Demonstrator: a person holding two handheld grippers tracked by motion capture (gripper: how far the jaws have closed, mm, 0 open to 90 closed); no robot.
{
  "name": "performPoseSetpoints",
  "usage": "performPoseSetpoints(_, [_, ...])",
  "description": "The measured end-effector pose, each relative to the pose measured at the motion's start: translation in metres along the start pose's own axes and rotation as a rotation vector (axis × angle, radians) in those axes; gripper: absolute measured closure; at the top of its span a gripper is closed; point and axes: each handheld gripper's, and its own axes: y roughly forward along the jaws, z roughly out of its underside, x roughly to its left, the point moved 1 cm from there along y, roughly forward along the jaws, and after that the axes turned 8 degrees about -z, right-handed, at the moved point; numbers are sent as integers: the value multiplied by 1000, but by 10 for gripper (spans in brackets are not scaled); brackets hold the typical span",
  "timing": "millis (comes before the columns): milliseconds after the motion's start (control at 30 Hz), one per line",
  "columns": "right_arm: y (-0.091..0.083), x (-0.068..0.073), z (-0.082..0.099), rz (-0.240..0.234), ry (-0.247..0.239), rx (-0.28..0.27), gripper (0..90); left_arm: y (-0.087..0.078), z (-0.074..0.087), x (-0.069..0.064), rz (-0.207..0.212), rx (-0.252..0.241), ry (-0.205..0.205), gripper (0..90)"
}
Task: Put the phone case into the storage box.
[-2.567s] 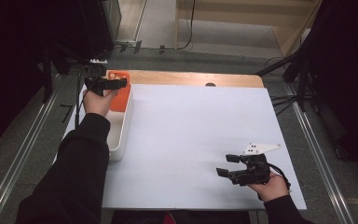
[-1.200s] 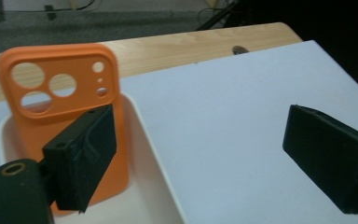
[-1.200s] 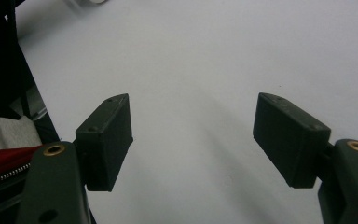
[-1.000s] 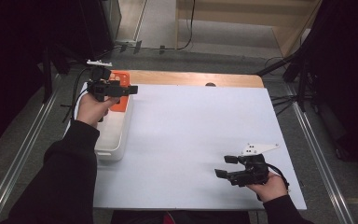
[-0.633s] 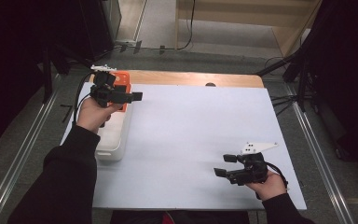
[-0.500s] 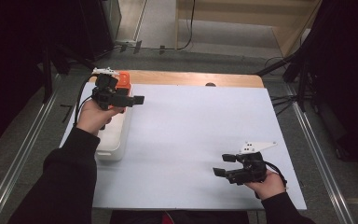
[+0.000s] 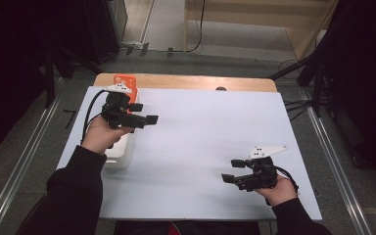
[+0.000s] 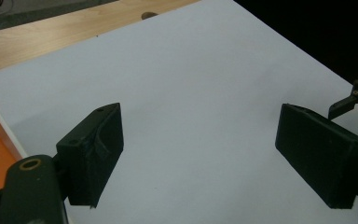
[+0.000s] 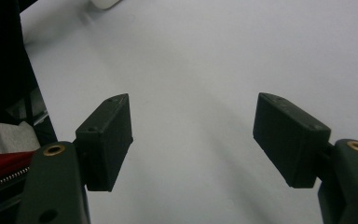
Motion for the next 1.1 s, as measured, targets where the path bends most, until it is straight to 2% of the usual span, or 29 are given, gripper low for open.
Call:
performPoseSetpoints(167, [0, 0, 0, -3, -5, 0, 272, 1, 9, -3, 12, -26, -7, 151])
performPoseSetpoints(233, [0, 0, 0, -4, -7, -1, 272, 1, 14, -5, 5, -19, 5, 151])
performPoseSetpoints(500, [-1, 0, 0, -5, -1, -2, 272, -3, 30, -11, 35, -31, 30, 151])
performPoseSetpoints(600, [-1, 0, 0, -5, -5, -1, 272, -5, 36, -14, 34, -38, 45, 151])
performPoseSetpoints(933, [0, 0, 0, -3, -4, 0, 272, -7, 53, -25, 64, -33, 84, 151])
performPoseSetpoints(1100, [0, 0, 0, -4, -4, 2, 272, -4, 61, -29, 62, -19, 97, 151])
